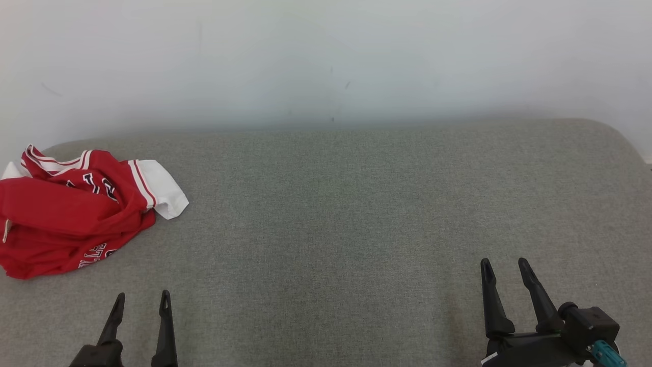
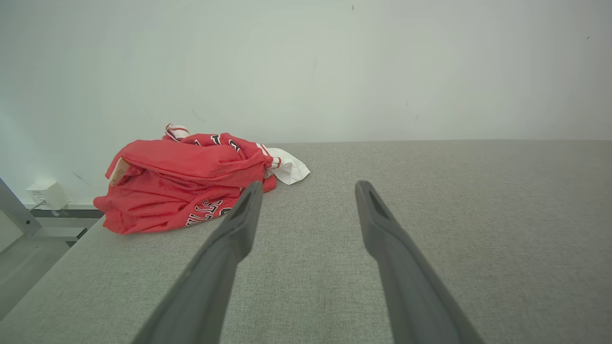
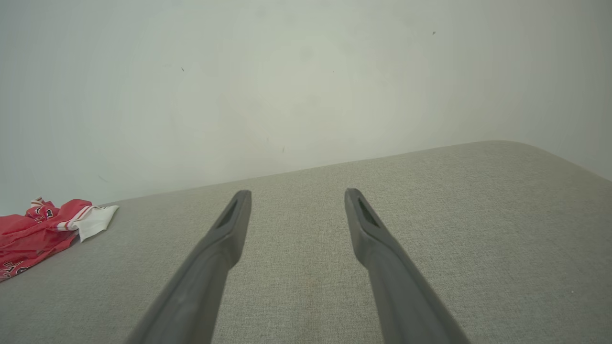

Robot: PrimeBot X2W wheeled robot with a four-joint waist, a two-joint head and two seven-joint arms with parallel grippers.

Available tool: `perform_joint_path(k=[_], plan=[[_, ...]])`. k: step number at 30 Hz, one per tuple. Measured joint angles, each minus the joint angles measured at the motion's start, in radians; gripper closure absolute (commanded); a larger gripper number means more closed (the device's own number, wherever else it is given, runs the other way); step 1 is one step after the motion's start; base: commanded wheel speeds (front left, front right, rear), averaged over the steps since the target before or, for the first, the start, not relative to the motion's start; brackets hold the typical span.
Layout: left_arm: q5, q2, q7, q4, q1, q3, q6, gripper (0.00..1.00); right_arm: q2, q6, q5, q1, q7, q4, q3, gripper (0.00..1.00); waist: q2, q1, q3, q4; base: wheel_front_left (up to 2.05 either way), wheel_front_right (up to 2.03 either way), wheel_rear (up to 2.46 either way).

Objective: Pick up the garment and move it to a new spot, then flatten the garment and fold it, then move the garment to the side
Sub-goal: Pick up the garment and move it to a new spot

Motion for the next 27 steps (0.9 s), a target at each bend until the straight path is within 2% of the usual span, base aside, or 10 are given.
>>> perform_joint_path(k=[14, 27], plan=[[-0.008, 0.004, 0.002, -0.002, 0.004, -0.015, 0.005, 0.0, 0.0, 0.0, -0.001, 0.007, 0.002, 0.0, -0.003, 0.0, 0.0, 0.0, 0.001, 0.014, 0.0, 0.0, 0.0], [-0.02, 0.022, 0.01, 0.006, -0.004, -0.018, 0.006, 0.0, 0.0, 0.0, 0.017, 0.015, -0.003, 0.015, 0.006, 0.0, 0.0, 0.0, -0.007, 0.121, 0.0, 0.0, 0.0]])
